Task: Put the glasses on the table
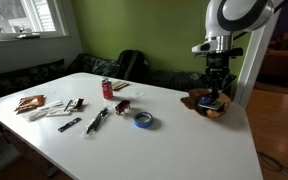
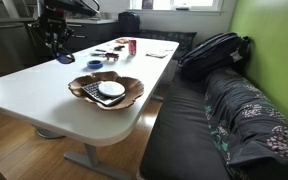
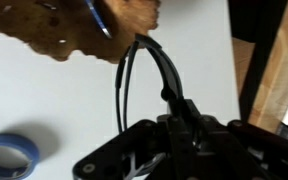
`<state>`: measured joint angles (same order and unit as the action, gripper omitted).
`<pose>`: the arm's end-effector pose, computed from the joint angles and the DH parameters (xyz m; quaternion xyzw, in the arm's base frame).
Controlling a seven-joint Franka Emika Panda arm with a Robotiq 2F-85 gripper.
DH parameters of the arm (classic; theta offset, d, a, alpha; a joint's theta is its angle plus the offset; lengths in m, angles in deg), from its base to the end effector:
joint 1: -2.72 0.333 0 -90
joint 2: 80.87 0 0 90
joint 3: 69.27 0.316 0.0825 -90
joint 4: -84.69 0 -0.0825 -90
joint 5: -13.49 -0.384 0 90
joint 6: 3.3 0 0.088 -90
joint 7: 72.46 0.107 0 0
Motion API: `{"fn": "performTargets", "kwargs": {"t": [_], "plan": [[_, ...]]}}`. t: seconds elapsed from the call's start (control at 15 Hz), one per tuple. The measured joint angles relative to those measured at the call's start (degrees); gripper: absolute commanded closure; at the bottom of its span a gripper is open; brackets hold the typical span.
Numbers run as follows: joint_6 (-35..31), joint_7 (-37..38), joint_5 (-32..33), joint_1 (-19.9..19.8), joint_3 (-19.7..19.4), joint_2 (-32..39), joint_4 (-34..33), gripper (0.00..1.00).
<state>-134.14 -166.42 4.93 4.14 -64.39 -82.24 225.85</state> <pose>0.4532 0.0534 0.2916 -0.6781 -0.7290 0.0205 0.0910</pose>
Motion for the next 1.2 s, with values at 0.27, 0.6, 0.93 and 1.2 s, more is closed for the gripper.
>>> {"fn": "performTargets", "kwargs": {"t": [0.27, 0.6, 0.93, 1.2], "plan": [[-15.80, 0.61, -0.27, 2.27, 1.03, 5.02, -5.80, 0.97], [-17.36, 0.59, -0.45, 2.20, 2.76, 17.91, -22.84, 0.97], [-8.30, -2.21, -4.74, -1.45, 5.98, 28.18, -36.22, 0.97], [-12.14, -1.31, -4.36, -1.62, 5.93, 29.75, -36.94, 0.97]]}}
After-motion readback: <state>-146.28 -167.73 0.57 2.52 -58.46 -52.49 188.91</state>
